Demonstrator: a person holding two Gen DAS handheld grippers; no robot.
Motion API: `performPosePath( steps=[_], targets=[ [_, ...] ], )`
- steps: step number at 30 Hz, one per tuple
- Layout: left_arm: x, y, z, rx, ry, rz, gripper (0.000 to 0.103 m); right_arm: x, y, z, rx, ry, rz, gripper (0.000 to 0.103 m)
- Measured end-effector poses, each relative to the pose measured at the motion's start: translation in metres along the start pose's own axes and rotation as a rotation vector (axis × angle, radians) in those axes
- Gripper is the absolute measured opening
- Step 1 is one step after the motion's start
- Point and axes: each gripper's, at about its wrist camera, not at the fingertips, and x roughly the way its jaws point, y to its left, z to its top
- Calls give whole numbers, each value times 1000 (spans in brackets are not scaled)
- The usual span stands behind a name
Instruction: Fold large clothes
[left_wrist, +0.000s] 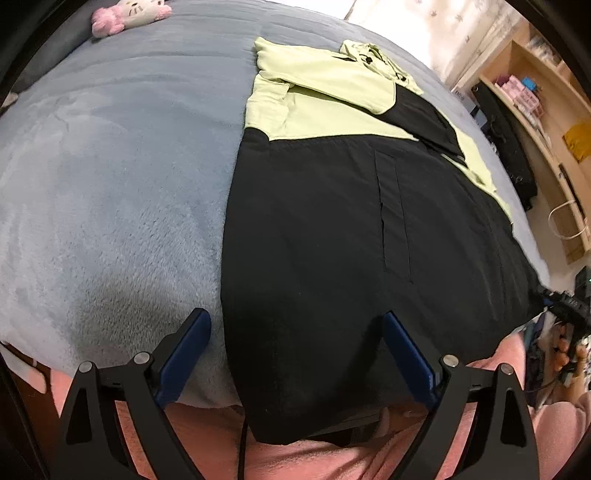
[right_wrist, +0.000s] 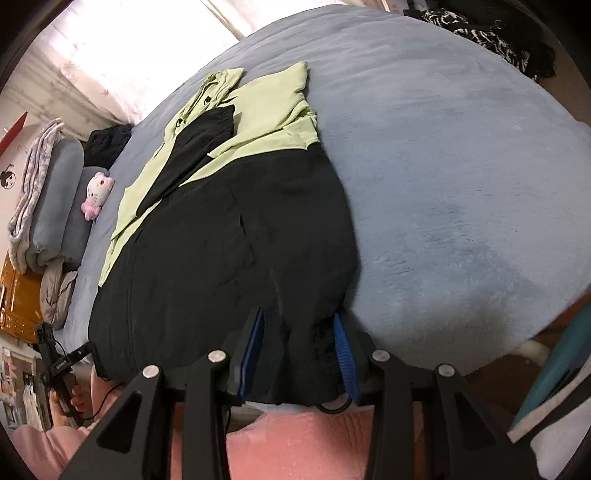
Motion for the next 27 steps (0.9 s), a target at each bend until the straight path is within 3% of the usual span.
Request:
performPosePath(
  steps=[4, 13, 17, 21, 22, 24, 25, 27],
  targets=[
    [5, 7, 0, -20, 6, -20, 93, 8, 0, 1, -13, 11, -26, 39],
    [16, -13, -6, 57, 11, 100, 92, 24, -1, 3, -27, 25, -75, 39],
    [16, -18, -7, 64, 8, 97, 76, 27, -2, 4, -24, 31, -83, 39],
    [15, -15, -7, 45, 15, 36, 66, 28, 0, 2, -35, 2, -106, 35],
    [15, -15, -8, 36, 18, 23, 59, 27, 2, 0, -40, -13, -121, 29],
    [13, -14, -7, 17, 27, -2, 34, 25, 5, -2, -48, -33, -127, 17],
    [12, -12, -6, -1, 35, -22, 16, 23, 6, -2, -47, -40, -122, 14],
    [7, -9, 0, -57, 46, -95, 9, 17, 10, -1, -48, -59, -125, 11]
  ],
)
